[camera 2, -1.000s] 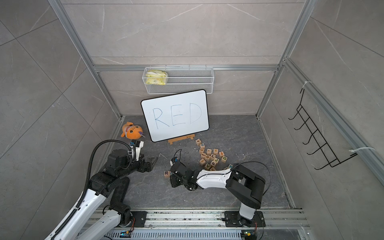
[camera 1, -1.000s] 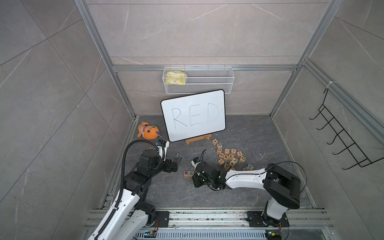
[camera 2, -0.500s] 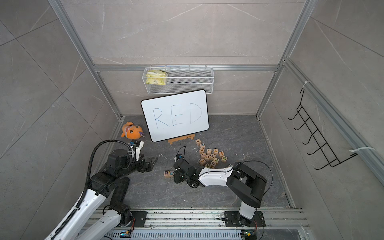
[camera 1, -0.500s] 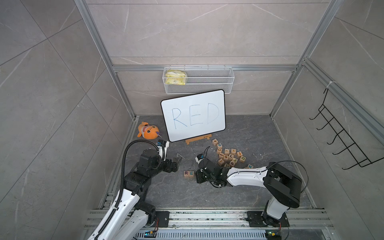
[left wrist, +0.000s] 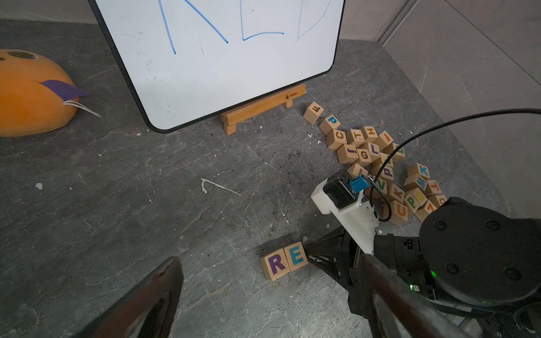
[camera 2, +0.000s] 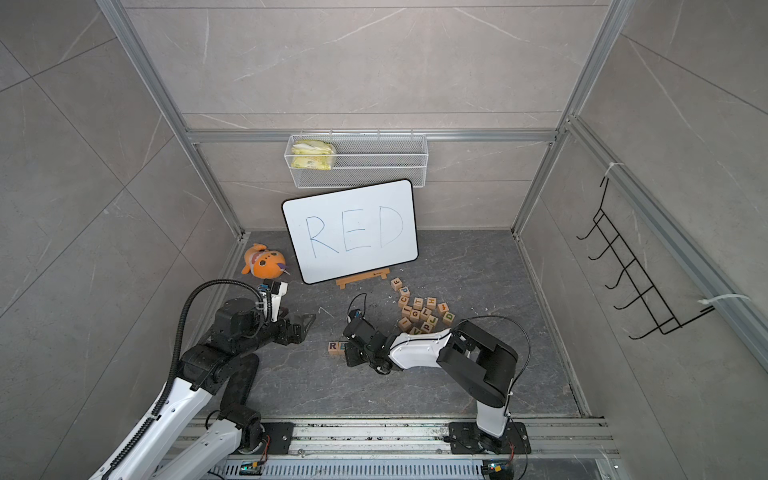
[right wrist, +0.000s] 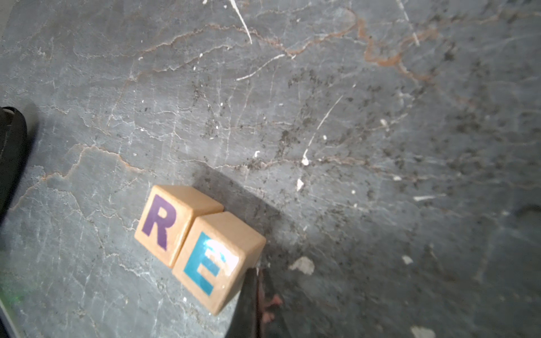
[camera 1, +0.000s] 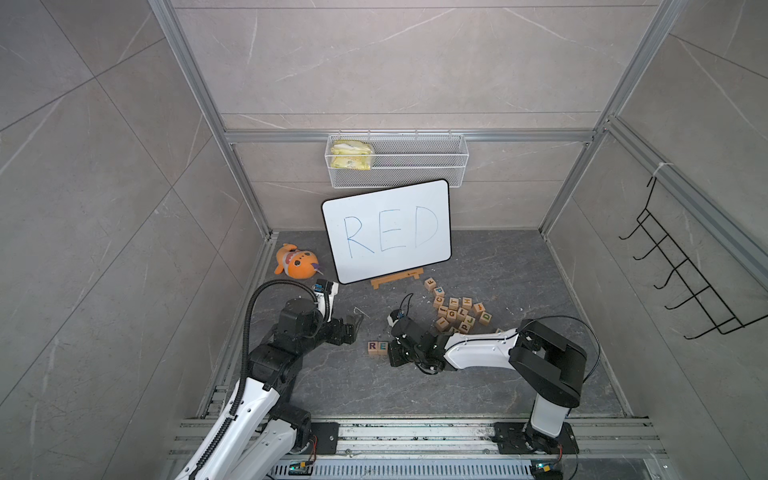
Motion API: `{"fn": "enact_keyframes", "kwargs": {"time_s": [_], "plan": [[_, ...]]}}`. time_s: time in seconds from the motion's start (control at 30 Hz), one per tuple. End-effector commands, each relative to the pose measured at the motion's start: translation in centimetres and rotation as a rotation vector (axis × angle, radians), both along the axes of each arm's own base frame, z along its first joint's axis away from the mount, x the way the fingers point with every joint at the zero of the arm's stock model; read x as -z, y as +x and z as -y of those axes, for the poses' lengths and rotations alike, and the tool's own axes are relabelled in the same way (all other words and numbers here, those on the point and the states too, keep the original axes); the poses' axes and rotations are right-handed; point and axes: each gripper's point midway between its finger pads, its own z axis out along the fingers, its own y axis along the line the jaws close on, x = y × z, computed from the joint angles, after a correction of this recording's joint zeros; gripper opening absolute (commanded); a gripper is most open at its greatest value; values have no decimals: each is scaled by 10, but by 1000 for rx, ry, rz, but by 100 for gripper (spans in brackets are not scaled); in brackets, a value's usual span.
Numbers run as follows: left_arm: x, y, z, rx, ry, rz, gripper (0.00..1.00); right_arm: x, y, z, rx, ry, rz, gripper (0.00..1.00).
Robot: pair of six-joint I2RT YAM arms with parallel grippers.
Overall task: Assemble the uppercase word "red" with letter blocks
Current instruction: Adjust the letter block at the center of the board.
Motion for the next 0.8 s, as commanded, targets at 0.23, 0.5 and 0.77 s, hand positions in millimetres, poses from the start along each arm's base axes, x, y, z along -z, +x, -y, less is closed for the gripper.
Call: {"fn": "enact_keyframes", "kwargs": {"time_s": [0.23,0.5,0.77], "plan": [[-16,5,-1,-4,-4,60,97,-3,7,-9,-14,6,15,2],[-15,6,0,1,-7,54,96,-18,12,15,34,-58,76,2],[-11,1,21,91,-80,-3,96,-68,20,93,185,-169,209,5]]}}
